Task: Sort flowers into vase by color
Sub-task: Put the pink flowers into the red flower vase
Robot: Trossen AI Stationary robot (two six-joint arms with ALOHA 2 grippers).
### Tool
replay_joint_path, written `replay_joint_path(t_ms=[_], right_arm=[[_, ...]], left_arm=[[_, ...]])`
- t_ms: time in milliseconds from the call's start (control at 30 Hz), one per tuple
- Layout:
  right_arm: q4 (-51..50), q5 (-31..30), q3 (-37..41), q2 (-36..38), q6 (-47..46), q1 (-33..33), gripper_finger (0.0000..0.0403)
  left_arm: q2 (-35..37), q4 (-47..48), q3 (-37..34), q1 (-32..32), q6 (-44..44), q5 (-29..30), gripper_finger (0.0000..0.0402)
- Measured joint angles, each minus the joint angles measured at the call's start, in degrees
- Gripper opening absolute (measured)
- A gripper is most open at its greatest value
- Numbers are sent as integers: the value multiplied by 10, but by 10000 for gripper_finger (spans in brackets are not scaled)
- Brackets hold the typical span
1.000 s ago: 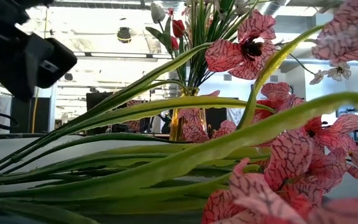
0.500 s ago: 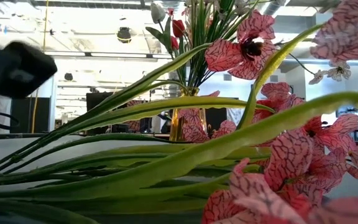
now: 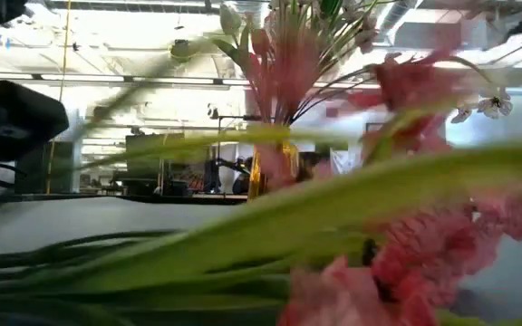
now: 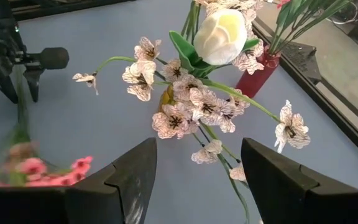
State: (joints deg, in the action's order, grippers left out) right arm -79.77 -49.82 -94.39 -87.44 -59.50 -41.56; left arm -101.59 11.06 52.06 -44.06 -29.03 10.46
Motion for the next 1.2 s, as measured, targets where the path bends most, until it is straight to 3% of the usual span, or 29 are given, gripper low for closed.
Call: replay_joint_path(t_ms=[233,333,500,633,1033,1200], right_arm=[[-8,1,0,0,0,0,260],[-8,1,0,0,0,0,260],[-8,2,0,0,0,0,260],[-8,2,0,0,0,0,260],[-23,-1,0,0,0,0,260],[-39,-13,0,0,0,6,260]], left_arm=[[-20,2,2,-5,1,3,135],[-21,5,2,-7,6,6,105],[-19,7,1,-6,24,10,17],[2,13,-1,0,52,28,5],[221,81,-2,61,186,134,0],[321,60,-2,85,293,113,0]])
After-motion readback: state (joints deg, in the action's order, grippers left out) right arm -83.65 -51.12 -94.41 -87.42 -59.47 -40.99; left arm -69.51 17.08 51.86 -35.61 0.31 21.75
